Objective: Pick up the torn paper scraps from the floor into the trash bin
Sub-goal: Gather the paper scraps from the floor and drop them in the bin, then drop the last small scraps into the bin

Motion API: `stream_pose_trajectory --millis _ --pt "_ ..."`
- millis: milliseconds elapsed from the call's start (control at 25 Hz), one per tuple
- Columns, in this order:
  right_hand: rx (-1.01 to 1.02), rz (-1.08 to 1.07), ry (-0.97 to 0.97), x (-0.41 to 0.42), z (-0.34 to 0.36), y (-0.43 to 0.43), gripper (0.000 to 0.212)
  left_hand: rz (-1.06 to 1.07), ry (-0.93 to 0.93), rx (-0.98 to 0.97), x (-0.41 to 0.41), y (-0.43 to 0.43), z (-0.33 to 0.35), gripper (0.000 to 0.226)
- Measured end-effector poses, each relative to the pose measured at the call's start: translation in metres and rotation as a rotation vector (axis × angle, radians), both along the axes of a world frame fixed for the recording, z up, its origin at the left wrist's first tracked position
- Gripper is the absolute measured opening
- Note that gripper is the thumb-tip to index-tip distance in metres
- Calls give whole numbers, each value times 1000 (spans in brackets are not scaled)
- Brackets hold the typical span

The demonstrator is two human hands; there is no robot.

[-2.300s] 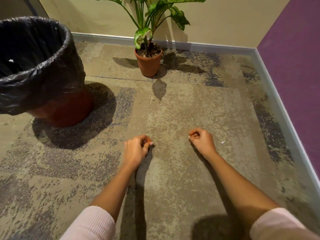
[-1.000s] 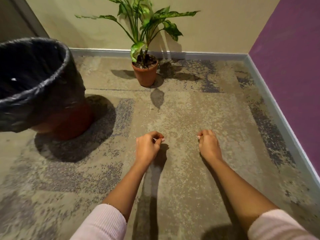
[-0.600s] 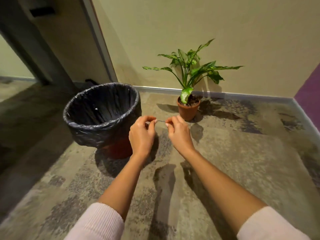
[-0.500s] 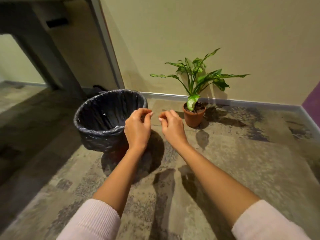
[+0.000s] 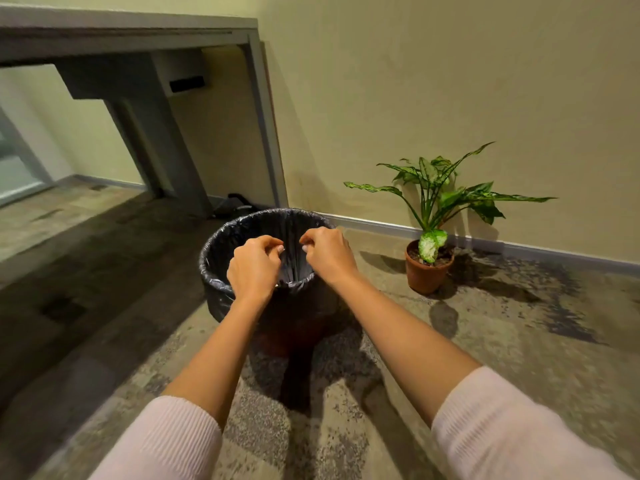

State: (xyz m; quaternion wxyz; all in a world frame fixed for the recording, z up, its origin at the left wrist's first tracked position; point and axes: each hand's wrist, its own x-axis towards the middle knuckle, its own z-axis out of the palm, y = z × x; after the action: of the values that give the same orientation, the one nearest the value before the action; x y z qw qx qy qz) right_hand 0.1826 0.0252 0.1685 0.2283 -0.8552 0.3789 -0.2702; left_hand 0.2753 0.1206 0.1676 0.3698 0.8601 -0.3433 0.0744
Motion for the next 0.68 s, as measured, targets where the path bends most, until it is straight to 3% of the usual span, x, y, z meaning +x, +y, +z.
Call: stream_pose_trajectory --millis 200,360,680 --pt "-11 25 17 1 -3 -1 15 36 -47 48 -1 0 -5 15" --pt "-56 67 57 -2 -6 2 23 24 -74 15 -7 0 -4 13" --pt "-60 -134 -238 -77 -30 -21 13 -214 13 -260 -87 -40 -20 13"
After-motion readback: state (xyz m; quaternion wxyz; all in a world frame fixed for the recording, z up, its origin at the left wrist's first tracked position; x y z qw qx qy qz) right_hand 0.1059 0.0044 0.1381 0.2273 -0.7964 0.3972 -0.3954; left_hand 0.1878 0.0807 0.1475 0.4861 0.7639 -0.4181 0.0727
